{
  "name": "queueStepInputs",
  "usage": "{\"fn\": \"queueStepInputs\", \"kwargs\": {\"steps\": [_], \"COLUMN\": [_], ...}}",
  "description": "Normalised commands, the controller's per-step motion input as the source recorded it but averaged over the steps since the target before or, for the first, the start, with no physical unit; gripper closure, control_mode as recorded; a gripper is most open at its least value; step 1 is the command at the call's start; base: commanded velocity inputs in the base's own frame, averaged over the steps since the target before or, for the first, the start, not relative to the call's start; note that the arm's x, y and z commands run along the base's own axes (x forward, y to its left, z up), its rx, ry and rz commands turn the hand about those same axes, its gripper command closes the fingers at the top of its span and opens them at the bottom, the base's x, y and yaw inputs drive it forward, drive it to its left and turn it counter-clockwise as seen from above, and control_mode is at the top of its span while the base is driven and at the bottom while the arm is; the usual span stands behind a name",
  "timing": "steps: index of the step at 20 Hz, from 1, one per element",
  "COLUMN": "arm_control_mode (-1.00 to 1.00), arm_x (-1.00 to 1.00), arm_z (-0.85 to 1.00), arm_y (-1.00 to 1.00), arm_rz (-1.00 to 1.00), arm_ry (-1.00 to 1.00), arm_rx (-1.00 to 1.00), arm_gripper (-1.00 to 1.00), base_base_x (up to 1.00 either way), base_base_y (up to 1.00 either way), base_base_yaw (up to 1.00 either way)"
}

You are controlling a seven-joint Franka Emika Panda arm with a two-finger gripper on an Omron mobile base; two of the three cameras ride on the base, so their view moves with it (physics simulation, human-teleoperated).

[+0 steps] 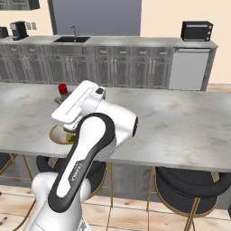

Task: There is a bowl on the dining counter. Grab a lemon wedge from the fridge and place it in the bowl. Then get the liquor bottle and glass cup from the cabinet and place them next to the bowl.

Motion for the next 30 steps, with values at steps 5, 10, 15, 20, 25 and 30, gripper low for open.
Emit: {"fn": "queueStepInputs", "kwargs": {"steps": [5, 10, 15, 20, 25, 30], "arm_control_mode": [-1.00, -1.00, -1.00, -1.00, -1.00, -1.00], "arm_x": [0.44, 0.49, 0.56, 0.56, 0.53, 0.56], "arm_z": [-0.66, -0.64, -0.57, -0.48, -0.31, -0.20], "arm_y": [0.00, 0.00, 0.00, 0.00, 0.00, 0.00], "arm_rz": [0.06, 0.06, 0.06, 0.08, 0.06, 0.04], "arm_ry": [0.00, 0.00, 0.00, 0.00, 0.02, 0.07], "arm_rx": [-0.13, -0.08, 0.00, 0.00, 0.00, 0.00], "arm_gripper": [1.00, 1.00, 1.00, 1.00, 1.00, 1.00], "base_base_x": [0.00, 0.00, 0.00, 0.00, 0.00, 0.00], "base_base_y": [0.00, 0.00, 0.00, 0.00, 0.00, 0.00], "base_base_yaw": [0.00, 0.00, 0.00, 0.00, 0.00, 0.00]}}
